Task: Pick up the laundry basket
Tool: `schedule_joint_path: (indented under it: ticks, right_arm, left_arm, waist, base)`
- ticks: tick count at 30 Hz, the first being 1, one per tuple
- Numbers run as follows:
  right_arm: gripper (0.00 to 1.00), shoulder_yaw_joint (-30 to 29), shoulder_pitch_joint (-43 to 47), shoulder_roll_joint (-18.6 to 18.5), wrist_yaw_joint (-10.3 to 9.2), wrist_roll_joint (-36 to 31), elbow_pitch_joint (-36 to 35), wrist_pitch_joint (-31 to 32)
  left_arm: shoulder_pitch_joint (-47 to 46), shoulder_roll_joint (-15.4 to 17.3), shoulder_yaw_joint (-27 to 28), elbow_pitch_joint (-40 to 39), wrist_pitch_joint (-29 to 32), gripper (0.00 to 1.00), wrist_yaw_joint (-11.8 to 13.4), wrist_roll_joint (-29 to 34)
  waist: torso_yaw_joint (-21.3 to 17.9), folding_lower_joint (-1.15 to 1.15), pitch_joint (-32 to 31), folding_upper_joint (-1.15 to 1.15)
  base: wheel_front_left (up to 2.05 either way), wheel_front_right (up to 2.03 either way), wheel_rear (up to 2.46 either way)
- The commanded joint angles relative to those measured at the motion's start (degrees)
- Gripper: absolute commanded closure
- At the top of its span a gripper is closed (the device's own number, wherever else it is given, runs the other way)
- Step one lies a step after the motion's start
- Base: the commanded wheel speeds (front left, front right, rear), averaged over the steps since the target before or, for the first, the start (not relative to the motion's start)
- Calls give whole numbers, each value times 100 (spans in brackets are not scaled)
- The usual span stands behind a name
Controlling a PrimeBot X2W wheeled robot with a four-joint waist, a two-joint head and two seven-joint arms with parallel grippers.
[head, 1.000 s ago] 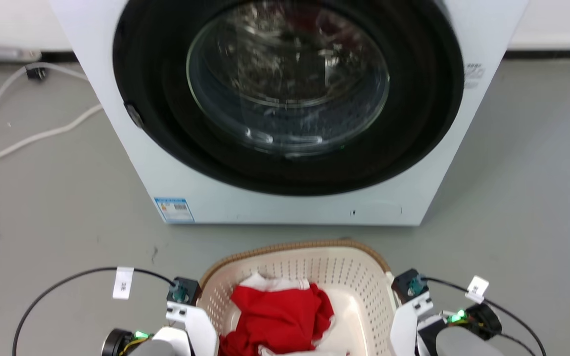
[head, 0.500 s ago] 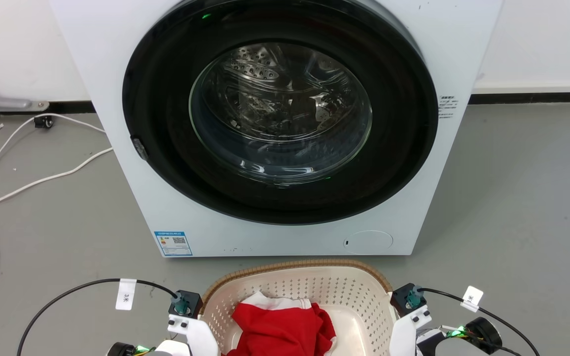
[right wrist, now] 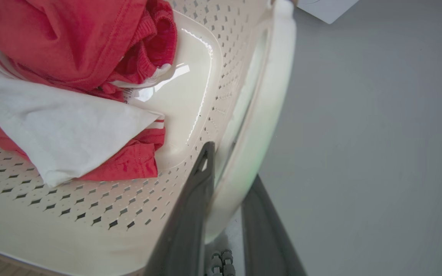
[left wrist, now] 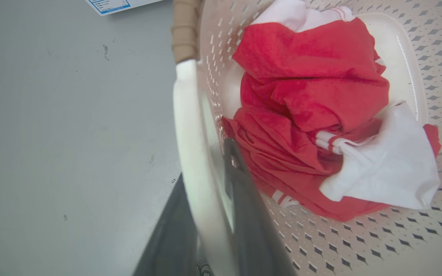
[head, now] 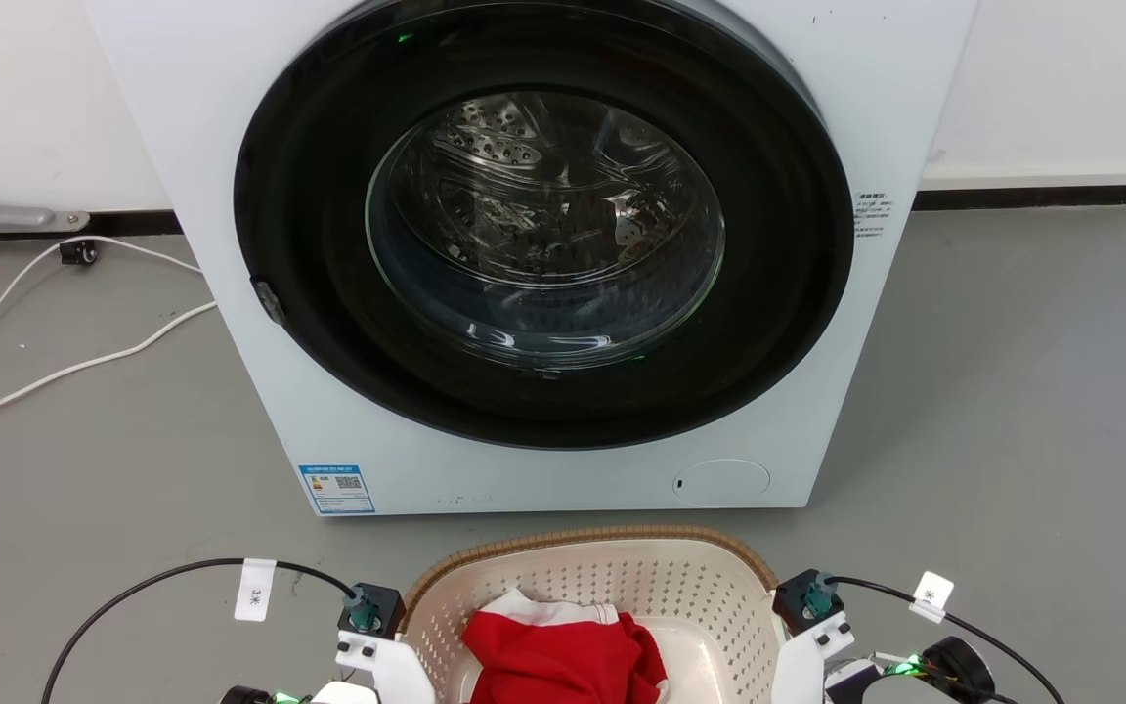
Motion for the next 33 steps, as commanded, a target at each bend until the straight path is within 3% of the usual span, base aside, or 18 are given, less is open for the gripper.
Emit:
schedule_joint_path:
  ticks: [1, 33]
  right_arm:
    - [100, 34, 23, 20, -2, 2, 7, -33]
    - [100, 134, 6, 19, -2, 147, 45, 23]
  left_arm:
    - [-2, -22, -65, -10, -45, 100, -48, -15]
    - [-67, 14, -403, 55, -56, 100, -49, -407]
  waist:
    - [0, 1, 1, 0]
    - [-19, 1, -3, 0]
  base:
    - [0, 0, 0]
    - [0, 0, 0]
